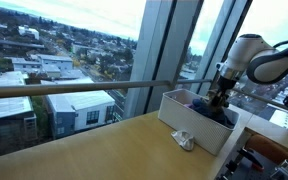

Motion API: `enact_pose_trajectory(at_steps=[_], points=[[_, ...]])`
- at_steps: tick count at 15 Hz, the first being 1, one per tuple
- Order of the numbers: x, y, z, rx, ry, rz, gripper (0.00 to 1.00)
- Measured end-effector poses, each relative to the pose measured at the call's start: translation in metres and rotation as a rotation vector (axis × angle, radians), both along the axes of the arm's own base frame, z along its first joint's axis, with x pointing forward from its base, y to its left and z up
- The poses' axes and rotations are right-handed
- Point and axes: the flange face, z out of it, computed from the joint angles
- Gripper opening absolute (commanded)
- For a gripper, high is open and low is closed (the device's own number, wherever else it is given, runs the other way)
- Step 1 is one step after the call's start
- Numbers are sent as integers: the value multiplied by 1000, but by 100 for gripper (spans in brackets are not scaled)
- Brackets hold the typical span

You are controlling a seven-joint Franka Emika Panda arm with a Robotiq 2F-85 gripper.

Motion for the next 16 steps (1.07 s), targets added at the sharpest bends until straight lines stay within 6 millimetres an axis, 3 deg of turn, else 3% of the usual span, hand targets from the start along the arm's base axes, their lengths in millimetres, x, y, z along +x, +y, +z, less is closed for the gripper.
enact_pose_trajectory(at_steps=[2,3,4,9,11,14,16], points=[[3,-2,-17,4,17,2,0],[4,-1,-25,6,28,5,5],[6,1,-33,6,37,9,27],[13,13,-49,5,58,31,62],[15,20,-41,3,44,38,77],[13,46,-3,-38,-11,69,98],[3,79,30,-86,-55,114,100]])
